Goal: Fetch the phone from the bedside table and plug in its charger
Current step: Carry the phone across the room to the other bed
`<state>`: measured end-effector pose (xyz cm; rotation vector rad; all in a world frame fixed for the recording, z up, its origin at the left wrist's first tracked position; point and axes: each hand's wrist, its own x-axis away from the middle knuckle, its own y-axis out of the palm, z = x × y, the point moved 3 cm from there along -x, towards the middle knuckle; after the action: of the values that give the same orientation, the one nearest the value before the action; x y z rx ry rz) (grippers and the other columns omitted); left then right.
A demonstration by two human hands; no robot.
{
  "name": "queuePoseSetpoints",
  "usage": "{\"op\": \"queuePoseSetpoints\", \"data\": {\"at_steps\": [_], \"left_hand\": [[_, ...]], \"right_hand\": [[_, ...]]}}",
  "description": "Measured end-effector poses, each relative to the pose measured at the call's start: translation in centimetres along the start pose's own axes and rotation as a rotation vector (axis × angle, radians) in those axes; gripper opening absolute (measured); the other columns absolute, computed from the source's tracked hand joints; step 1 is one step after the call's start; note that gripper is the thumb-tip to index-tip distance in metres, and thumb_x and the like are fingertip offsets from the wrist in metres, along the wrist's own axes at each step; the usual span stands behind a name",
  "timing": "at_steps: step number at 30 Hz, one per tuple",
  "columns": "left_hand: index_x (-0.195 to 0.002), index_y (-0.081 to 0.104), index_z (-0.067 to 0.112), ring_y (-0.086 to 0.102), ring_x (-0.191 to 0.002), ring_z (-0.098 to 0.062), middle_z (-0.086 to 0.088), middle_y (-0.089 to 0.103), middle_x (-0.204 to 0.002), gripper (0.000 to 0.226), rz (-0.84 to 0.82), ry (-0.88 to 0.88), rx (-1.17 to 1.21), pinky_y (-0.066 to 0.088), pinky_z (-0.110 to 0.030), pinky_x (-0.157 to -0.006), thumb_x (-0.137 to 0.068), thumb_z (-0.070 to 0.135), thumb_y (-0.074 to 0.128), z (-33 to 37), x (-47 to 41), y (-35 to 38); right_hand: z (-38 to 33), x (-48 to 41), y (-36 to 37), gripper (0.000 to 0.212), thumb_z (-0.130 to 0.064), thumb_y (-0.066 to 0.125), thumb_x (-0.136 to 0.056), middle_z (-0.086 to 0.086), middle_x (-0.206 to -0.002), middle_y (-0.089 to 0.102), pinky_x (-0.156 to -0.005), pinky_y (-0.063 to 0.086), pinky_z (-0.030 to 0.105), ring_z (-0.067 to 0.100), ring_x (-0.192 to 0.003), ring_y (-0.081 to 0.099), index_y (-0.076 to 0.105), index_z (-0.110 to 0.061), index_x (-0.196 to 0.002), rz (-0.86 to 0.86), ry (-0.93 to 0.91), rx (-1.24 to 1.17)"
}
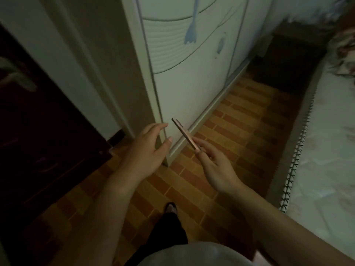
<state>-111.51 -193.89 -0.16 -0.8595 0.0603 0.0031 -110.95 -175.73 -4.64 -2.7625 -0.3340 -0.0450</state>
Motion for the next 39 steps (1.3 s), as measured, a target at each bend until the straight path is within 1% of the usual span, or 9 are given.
{"op": "queuePoseSetpoints", "data": {"at_steps": [4,8,11,15,19,24,31,35,39], "left_hand": [[-0.132,0.042,0.030,0.039,-0.114,-0.004,0.007,0.041,-0.138,0.045,-0.086,0.137,0.023,0.036,-0.028,-0.090,-0.090,0.045,0.043,0.6,-9.0,0.6],[-0.132,0.041,0.030,0.042,-0.119,-0.008,0.007,0.043,-0.138,0.046,-0.201,0.267,0.014,0.035,-0.027,-0.090,-0.089,0.047,0.041,2.0,-17.4,3.0],[-0.133,0.040,0.031,0.042,-0.121,-0.009,0.006,0.043,-0.139,0.047,-0.281,0.361,-0.013,0.032,-0.025,-0.090,-0.089,0.048,0.041,4.0,-22.8,5.8],[-0.132,0.040,0.031,0.043,-0.121,-0.010,0.005,0.044,-0.139,0.048,-0.389,0.470,0.005,0.034,-0.027,-0.093,-0.088,0.050,0.040,7.8,-29.5,9.9],[-0.132,0.040,0.032,0.043,-0.121,-0.010,0.005,0.044,-0.138,0.047,-0.417,0.556,0.000,0.034,-0.027,-0.094,-0.089,0.051,0.040,12.1,-36.9,14.3],[-0.132,0.040,0.032,0.043,-0.121,-0.010,0.006,0.044,-0.138,0.047,-0.409,0.583,0.038,0.035,-0.028,-0.094,-0.089,0.050,0.041,18.8,-46.1,19.8],[-0.133,0.038,0.035,0.040,-0.125,-0.011,0.006,0.040,-0.141,0.047,-0.395,0.587,0.021,0.034,-0.029,-0.095,-0.088,0.051,0.040,26.3,-57.6,25.6],[-0.133,0.038,0.033,0.044,-0.122,-0.015,0.005,0.042,-0.141,0.047,-0.388,0.588,0.019,0.041,-0.039,-0.097,-0.089,0.051,0.040,28.9,-64.5,28.2],[-0.133,0.039,0.030,0.043,-0.121,-0.011,0.004,0.043,-0.139,0.048,-0.391,0.641,0.040,0.038,-0.031,-0.095,-0.089,0.049,0.040,32.0,-72.6,31.8]], "right_hand": [[0.4,-5.6,-2.9,0.038,-0.045,0.038,-0.092,-0.015,-0.120,0.055,-0.072,0.037,0.014,-0.006,-0.096,0.049,0.043,-0.042,-0.130,0.142,0.074,0.000],[0.8,-10.0,-6.2,0.035,-0.039,0.040,-0.094,-0.030,-0.108,0.049,-0.064,0.041,0.005,-0.018,-0.093,0.047,0.043,-0.042,-0.129,0.299,0.116,0.004],[1.7,-12.7,-9.2,0.036,-0.033,0.043,-0.094,-0.027,-0.111,0.050,-0.066,0.035,-0.003,-0.020,-0.092,0.046,0.046,-0.034,-0.130,0.400,0.149,-0.039],[3.4,-16.2,-14.4,0.036,-0.032,0.043,-0.094,-0.021,-0.112,0.054,-0.071,0.036,-0.001,-0.017,-0.096,0.047,0.047,-0.032,-0.130,0.531,0.171,-0.024],[5.7,-20.8,-20.9,0.036,-0.034,0.043,-0.094,-0.028,-0.115,0.050,-0.074,0.032,-0.004,-0.022,-0.102,0.042,0.046,-0.037,-0.129,0.616,0.173,-0.023],[7.7,-27.3,-30.7,0.036,-0.039,0.041,-0.092,-0.035,-0.114,0.047,-0.073,0.030,-0.006,-0.024,-0.101,0.041,0.045,-0.043,-0.128,0.645,0.160,-0.018],[10.1,-36.4,-43.0,0.037,-0.039,0.042,-0.093,-0.018,-0.118,0.055,-0.071,0.034,-0.003,-0.018,-0.100,0.046,0.044,-0.040,-0.129,0.637,0.138,0.017],[11.5,-42.2,-48.0,0.035,-0.045,0.041,-0.089,-0.028,-0.114,0.052,-0.072,0.036,-0.002,-0.018,-0.100,0.046,0.044,-0.049,-0.124,0.643,0.121,-0.009],[13.7,-49.0,-53.4,0.035,-0.044,0.041,-0.091,-0.024,-0.118,0.054,-0.074,0.038,0.000,-0.015,-0.102,0.048,0.044,-0.047,-0.125,0.643,0.137,-0.013]]}}
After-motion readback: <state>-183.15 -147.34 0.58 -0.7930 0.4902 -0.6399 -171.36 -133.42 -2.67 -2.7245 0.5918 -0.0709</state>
